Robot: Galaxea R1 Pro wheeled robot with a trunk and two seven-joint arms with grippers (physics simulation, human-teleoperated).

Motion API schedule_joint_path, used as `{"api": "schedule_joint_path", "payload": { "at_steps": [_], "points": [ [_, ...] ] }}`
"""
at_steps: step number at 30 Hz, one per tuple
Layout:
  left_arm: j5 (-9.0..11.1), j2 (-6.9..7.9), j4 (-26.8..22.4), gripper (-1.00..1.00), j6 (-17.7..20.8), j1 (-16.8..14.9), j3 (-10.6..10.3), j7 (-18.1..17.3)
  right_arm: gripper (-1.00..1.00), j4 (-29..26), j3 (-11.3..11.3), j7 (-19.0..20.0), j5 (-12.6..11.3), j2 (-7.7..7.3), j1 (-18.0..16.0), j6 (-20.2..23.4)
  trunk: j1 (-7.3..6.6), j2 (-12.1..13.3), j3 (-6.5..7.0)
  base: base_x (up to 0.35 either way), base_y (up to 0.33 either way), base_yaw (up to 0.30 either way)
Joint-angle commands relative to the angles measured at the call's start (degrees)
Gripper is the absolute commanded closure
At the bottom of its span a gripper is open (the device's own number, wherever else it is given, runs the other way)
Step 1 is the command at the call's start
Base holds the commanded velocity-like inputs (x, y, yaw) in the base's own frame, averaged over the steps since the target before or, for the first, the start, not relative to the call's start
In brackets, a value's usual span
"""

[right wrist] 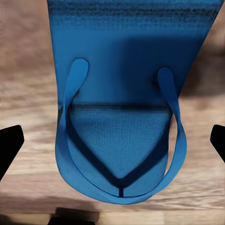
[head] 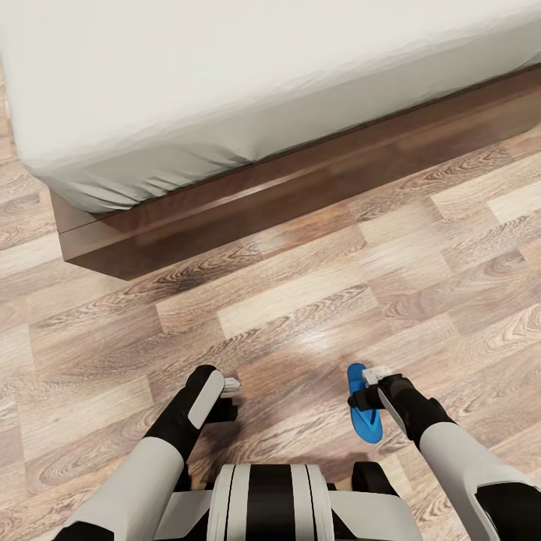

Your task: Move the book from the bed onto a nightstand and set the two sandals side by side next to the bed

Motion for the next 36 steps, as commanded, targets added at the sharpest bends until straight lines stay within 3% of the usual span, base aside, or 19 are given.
{"api": "schedule_joint_path", "payload": {
  "at_steps": [1, 36],
  "points": [
    [0.53, 0.0, -0.05, -1.0, 0.11, -0.01, -0.07, 0.56, -1.0, -0.11, 0.22, 0.36, 0.48, -0.05, 0.0, 0.27, -0.01, -0.01, -0.03, 0.0, 0.0, 0.0],
    [0.53, 0.0, -0.01, -1.0, 0.11, -0.01, -0.07, 0.64, -1.0, -0.6, 0.33, 0.87, 0.86, -0.3, -0.13, 0.67, -0.01, -0.01, -1.65, 0.0, 0.0, 0.0]
  ]
}}
